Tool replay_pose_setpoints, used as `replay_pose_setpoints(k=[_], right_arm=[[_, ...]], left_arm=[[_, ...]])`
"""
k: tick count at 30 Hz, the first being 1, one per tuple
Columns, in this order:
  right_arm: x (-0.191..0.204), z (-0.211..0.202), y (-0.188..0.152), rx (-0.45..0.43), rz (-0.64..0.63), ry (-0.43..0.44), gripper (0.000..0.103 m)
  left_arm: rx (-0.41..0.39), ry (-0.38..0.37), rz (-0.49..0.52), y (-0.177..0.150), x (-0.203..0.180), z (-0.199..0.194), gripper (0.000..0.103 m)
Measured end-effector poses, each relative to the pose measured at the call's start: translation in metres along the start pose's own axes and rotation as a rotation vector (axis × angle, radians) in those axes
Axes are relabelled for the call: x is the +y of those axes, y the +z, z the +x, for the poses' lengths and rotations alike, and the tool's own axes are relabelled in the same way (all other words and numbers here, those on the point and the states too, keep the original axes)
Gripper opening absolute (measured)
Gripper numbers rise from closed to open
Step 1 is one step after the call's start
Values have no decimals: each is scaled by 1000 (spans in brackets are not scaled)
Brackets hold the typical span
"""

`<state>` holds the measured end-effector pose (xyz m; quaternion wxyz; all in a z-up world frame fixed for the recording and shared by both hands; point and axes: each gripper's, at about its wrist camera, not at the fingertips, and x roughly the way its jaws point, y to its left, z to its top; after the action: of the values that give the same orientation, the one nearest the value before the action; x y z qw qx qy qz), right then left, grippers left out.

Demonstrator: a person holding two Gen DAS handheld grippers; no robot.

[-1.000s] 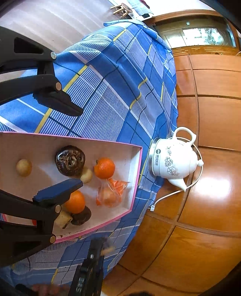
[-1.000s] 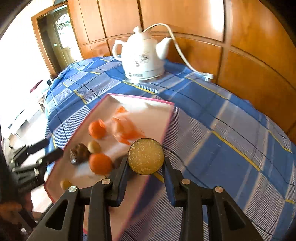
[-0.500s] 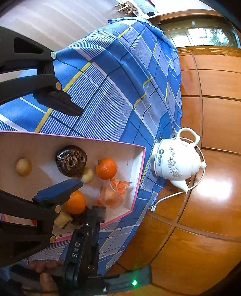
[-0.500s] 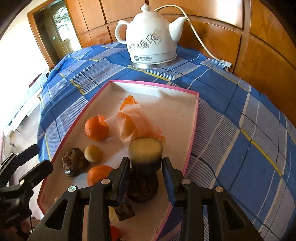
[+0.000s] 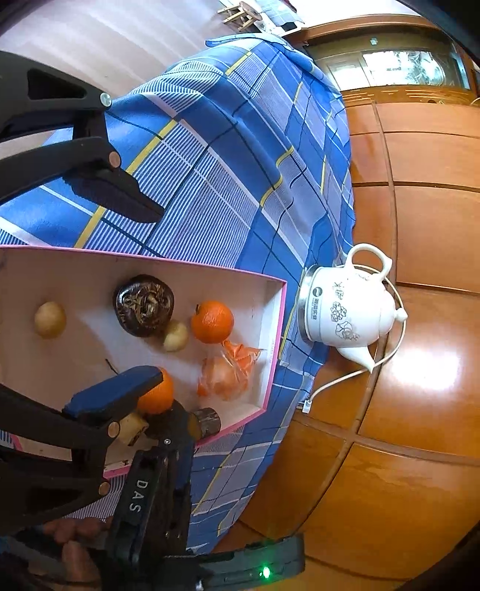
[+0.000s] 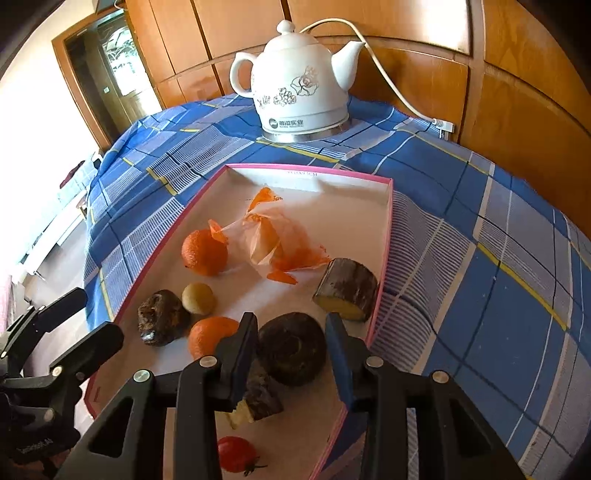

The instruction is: Organize fruits

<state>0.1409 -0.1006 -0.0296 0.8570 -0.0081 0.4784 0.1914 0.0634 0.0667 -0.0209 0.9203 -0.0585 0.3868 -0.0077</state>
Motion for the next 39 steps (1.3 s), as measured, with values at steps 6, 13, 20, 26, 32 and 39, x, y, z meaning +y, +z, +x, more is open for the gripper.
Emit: replay_pose_setpoints(k=[6, 13, 20, 26, 32, 39], right_arm=[[3, -15, -10, -42, 24, -4, 38], [12, -28, -22, -78, 12, -39, 38], [19, -46, -38, -136, 23, -100, 39], [22, -66, -55, -191, 65, -177, 41], [25, -77, -78, -217, 110, -229, 41], [26, -81, -83, -231, 111, -274, 41]], left_arm=[[-2, 4, 2, -3, -3, -4, 81], [-19, -1, 11, -5, -8, -12, 81], [-34, 1, 18, -10, -12, -21, 83], [-54, 19, 17, -17, -12, -30, 89], [-69, 21, 31, -26, -17, -38, 96], [-103, 27, 41, -27, -22, -49, 103]])
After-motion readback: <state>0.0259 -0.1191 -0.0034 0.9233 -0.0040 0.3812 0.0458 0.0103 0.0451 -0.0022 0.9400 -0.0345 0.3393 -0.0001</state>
